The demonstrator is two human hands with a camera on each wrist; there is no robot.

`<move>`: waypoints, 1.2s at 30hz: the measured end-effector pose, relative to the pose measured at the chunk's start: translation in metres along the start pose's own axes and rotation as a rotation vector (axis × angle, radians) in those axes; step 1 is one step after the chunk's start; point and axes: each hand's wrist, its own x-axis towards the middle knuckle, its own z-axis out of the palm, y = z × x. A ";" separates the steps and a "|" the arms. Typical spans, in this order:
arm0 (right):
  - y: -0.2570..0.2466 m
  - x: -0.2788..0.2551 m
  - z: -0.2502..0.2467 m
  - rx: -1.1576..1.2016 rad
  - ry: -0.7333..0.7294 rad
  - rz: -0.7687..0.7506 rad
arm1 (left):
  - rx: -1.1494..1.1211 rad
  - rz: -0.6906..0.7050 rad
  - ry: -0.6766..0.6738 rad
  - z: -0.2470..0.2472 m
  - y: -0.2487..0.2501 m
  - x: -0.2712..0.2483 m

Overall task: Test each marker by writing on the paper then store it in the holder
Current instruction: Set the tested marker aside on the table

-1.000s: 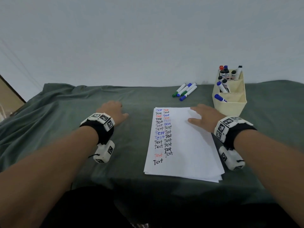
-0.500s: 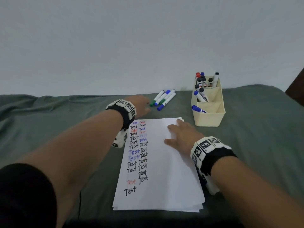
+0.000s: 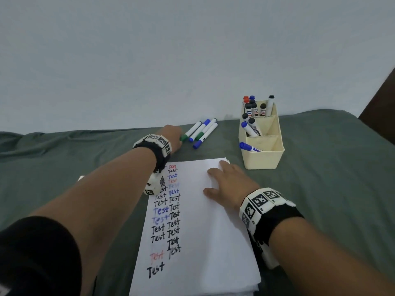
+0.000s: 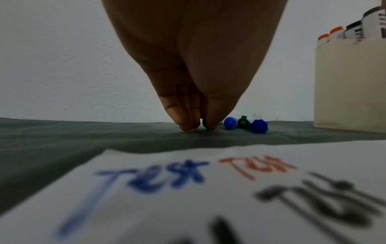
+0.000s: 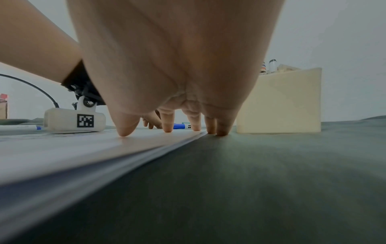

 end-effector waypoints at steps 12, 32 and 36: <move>-0.003 -0.006 -0.008 0.009 0.007 0.017 | -0.191 -0.187 0.226 -0.005 -0.068 -0.073; -0.020 -0.025 -0.027 0.046 0.227 -0.159 | -0.240 0.261 0.187 -0.019 0.011 -0.168; -0.018 -0.023 -0.026 0.061 0.253 -0.158 | -0.085 0.305 0.106 -0.018 0.023 -0.162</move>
